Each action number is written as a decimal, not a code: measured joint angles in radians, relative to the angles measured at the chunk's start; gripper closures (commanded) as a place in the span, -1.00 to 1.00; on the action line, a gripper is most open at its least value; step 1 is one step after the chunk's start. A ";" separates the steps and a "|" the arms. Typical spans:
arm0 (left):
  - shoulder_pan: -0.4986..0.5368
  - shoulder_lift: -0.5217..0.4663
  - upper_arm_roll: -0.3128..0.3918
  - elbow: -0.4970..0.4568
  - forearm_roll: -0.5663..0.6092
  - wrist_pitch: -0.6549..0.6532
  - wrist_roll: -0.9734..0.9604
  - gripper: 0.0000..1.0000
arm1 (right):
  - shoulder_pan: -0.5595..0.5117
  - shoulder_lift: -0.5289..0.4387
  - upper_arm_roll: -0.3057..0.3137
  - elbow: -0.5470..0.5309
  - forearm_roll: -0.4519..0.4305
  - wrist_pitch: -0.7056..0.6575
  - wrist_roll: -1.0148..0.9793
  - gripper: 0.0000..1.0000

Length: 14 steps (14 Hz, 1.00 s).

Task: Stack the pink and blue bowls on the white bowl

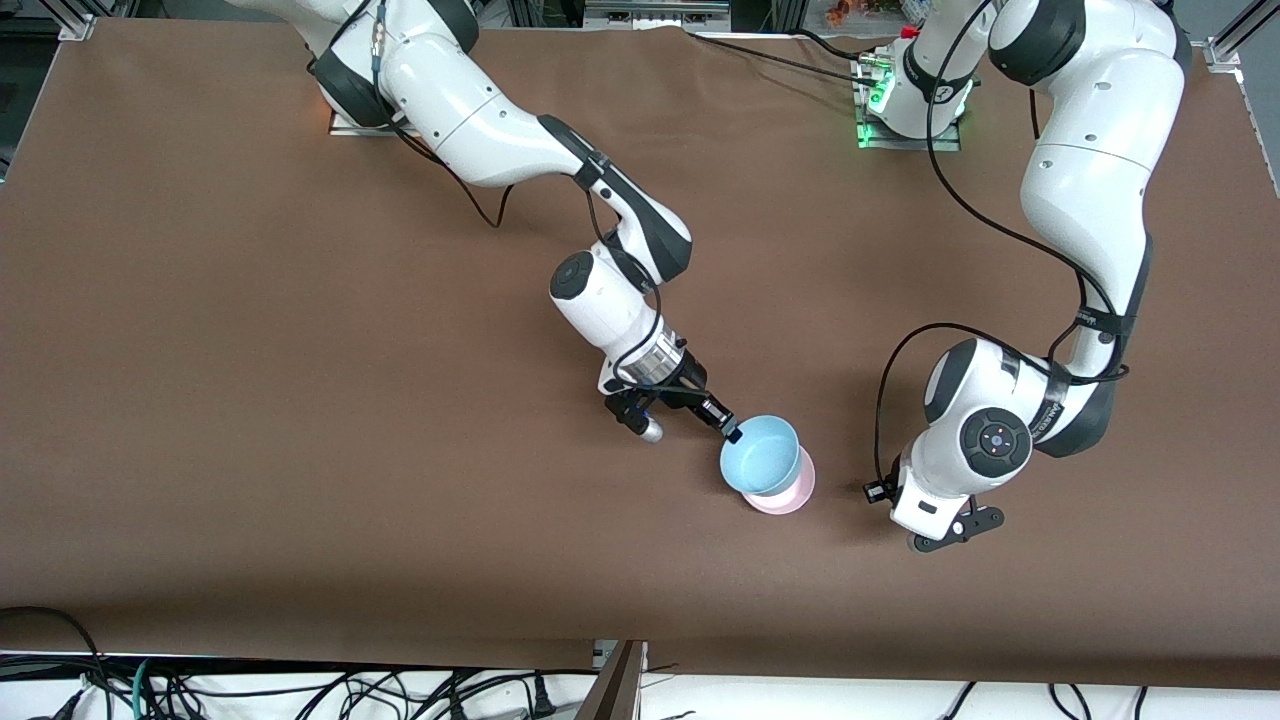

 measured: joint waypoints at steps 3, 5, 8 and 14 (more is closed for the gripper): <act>-0.042 0.004 0.000 0.000 0.000 0.001 -0.082 0.38 | 0.001 0.019 0.000 0.016 0.000 0.007 0.000 1.00; -0.065 0.004 0.000 0.000 0.000 0.001 -0.116 0.38 | 0.002 0.020 0.000 0.017 0.000 0.007 0.000 1.00; -0.070 0.004 0.001 0.000 0.000 0.001 -0.129 0.38 | 0.002 0.023 0.000 0.017 0.000 0.007 0.000 1.00; -0.089 0.005 0.002 0.000 0.000 0.003 -0.167 0.37 | 0.003 0.024 0.000 0.018 0.000 0.007 0.000 1.00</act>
